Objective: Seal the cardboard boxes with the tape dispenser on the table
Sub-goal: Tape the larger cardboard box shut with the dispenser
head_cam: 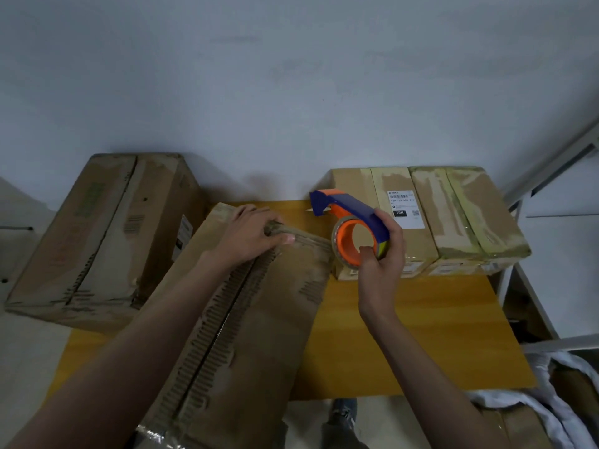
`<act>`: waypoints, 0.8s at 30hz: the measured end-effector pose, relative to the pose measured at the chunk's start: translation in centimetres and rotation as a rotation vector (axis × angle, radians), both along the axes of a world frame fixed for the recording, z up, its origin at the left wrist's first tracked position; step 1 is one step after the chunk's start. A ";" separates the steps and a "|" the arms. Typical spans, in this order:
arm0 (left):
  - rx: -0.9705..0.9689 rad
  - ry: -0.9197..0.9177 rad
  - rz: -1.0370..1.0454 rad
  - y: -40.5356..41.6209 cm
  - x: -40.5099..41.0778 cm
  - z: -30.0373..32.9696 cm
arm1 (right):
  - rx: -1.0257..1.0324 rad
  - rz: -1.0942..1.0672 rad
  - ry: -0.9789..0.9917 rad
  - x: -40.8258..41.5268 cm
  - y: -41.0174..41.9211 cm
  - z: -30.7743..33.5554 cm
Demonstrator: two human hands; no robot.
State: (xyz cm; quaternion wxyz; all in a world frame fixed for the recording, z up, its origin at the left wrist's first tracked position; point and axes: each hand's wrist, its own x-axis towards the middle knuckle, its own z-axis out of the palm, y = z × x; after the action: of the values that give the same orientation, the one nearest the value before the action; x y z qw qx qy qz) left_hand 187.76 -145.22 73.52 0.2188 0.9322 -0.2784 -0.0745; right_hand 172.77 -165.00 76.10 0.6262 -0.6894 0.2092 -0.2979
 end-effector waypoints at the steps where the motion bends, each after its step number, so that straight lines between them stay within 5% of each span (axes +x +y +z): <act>1: 0.002 -0.012 0.028 0.2 0.3 0.0 | 0.006 0.014 -0.006 0.2 0.2 0.1; 11: -0.030 -0.060 0.318 1.2 3.6 0.0 | -0.012 0.091 -0.008 4.2 3.5 0.4; 17: -0.210 0.175 0.033 -0.5 4.1 1.2 | 0.031 0.049 0.002 6.1 4.0 0.3; 24: 0.166 0.038 -0.072 -4.3 3.8 1.1 | 0.043 -0.057 0.003 6.4 3.0 0.0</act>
State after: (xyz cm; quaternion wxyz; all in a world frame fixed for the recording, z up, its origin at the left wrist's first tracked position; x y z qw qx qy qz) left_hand 191.56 -149.54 74.66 0.1433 0.9349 -0.3006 -0.1226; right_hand 179.12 -162.02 76.13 0.6319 -0.6698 0.2364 -0.3100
